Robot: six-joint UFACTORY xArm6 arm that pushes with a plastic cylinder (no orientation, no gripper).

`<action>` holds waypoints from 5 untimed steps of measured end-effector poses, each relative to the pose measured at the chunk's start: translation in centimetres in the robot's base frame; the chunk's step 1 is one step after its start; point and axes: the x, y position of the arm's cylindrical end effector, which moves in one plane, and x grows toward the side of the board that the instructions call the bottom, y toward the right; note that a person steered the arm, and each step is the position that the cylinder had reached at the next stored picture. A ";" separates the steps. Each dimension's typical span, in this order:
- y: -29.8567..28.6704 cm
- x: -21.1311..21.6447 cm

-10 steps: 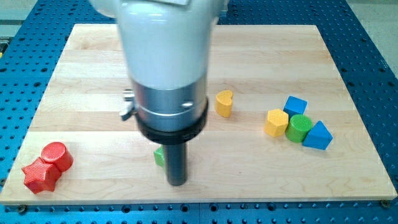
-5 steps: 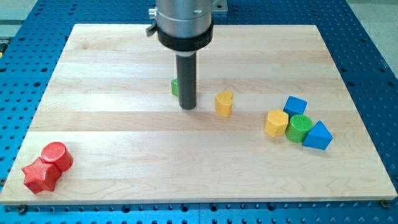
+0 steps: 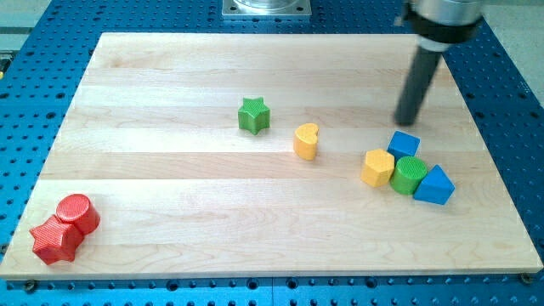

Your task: Move the green star to the center of the board

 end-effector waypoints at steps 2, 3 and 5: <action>0.6 5.7; -1.1 7.8; -9.3 10.5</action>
